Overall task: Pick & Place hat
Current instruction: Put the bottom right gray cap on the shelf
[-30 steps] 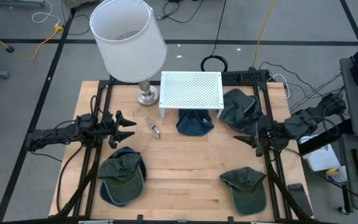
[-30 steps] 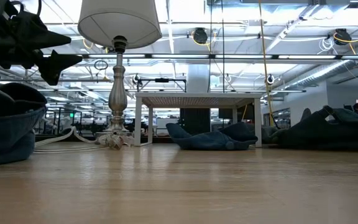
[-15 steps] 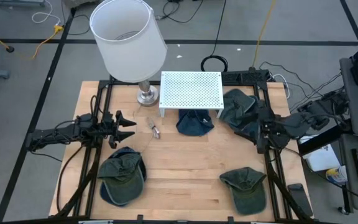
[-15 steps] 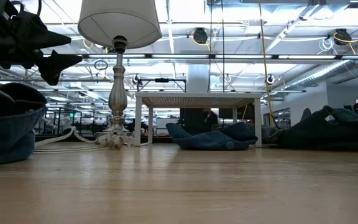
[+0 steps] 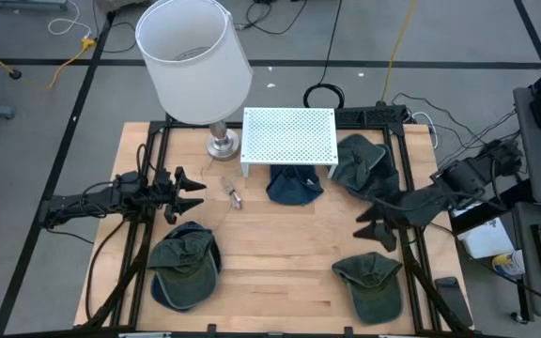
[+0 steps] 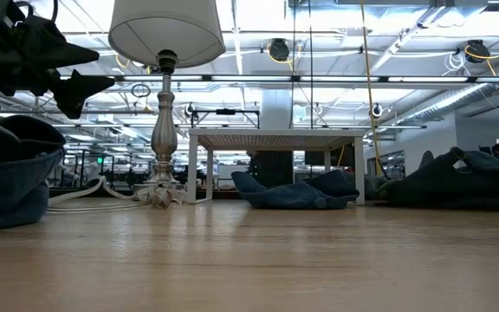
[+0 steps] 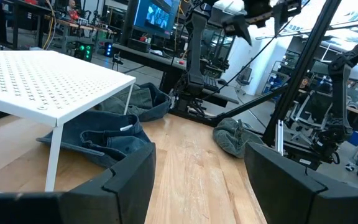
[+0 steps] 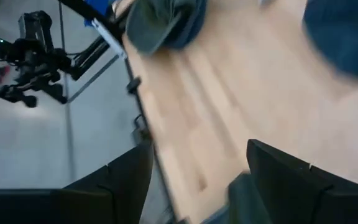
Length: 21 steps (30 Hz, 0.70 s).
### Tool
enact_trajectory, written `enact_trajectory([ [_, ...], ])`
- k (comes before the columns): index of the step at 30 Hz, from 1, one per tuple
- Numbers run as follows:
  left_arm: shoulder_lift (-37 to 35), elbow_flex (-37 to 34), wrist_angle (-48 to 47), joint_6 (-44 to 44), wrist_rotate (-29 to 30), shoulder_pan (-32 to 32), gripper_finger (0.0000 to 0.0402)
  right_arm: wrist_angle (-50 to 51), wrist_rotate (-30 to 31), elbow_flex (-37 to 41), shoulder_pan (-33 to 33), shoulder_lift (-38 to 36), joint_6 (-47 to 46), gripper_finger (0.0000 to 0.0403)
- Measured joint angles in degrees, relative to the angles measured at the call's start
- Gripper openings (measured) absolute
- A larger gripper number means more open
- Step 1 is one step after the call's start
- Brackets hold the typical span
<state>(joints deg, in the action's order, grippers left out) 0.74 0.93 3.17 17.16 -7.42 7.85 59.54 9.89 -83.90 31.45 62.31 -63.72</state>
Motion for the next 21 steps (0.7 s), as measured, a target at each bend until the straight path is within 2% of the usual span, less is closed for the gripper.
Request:
enact_trajectory([
  [7, 0.01, 0.00, 0.01, 0.00, 0.00, 0.00, 0.0250, 1.12, -6.98, 0.00, 2.97, 2.35, -12.56, 0.0254],
  [10, -0.01, 0.00, 0.01, 0.00, 0.00, 0.00, 0.0250, 4.79, -10.00, 0.00, 3.16, 3.35, -15.92, 0.0254],
  [16, 0.01, 0.00, 0.01, 0.00, -0.02, -0.02, 0.0250, 16.72, -11.59, 0.00, 3.16, 5.28, -25.36, 0.0254],
  [21, 0.01, 0.00, 0.01, -0.01, 0.00, 0.00, 0.0250, 20.76, -11.69, 0.00, 3.16, 6.83, -33.57, 0.0254],
])
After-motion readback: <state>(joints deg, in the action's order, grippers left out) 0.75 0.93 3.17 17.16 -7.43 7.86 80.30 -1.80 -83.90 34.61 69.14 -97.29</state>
